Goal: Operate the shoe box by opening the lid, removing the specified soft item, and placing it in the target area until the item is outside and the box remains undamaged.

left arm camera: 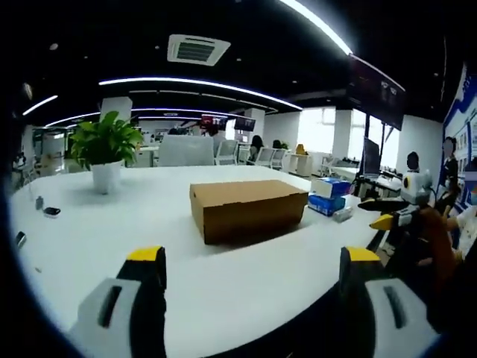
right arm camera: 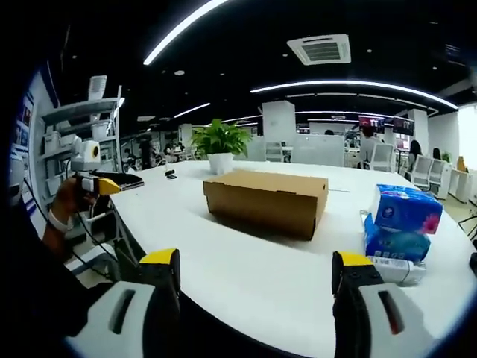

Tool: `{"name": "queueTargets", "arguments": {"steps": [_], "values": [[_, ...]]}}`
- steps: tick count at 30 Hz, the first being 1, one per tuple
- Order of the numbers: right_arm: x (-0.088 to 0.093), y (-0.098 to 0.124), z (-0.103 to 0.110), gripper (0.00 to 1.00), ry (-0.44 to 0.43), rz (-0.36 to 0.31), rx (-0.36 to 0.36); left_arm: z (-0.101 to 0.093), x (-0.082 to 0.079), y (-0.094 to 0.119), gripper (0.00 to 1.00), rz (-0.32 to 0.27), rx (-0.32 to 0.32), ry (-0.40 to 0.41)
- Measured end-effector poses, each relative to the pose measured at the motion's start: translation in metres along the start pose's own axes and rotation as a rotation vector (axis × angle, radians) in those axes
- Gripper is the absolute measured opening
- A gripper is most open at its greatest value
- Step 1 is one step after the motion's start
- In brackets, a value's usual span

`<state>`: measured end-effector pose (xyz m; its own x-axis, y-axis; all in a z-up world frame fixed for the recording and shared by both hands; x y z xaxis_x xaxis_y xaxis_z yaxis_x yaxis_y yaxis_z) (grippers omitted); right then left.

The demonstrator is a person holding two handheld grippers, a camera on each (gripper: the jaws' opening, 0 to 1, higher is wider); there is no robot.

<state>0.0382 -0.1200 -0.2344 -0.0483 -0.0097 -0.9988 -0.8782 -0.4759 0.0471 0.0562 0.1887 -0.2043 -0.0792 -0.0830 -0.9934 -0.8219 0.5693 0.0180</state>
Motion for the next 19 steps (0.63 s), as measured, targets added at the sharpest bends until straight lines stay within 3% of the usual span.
{"name": "queueTargets", "arguments": {"steps": [12, 15, 19], "values": [[-0.002, 0.002, 0.005, 0.85, -0.003, 0.003, -0.021, 0.004, 0.0, 0.0, 0.99, 0.004, -0.027, 0.003], [-0.012, 0.005, 0.015, 0.85, -0.048, -0.035, -0.065, 0.001, 0.001, -0.001, 0.99, 0.009, -0.011, 0.021], [-0.013, 0.008, 0.012, 0.85, -0.014, -0.03, -0.045, -0.001, -0.001, -0.001, 0.99, 0.004, -0.009, 0.017]]}}
Point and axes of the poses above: the point that each gripper's makers call its tool centre point, and the gripper's own axes: y roughly backward along the fingers, z roughly to its left, x roughly out of its underside, the point moved 2 cm from there along y, roughly backward along the fingers, and after that the axes turned 12 degrees about -z, right-handed, at the moved point
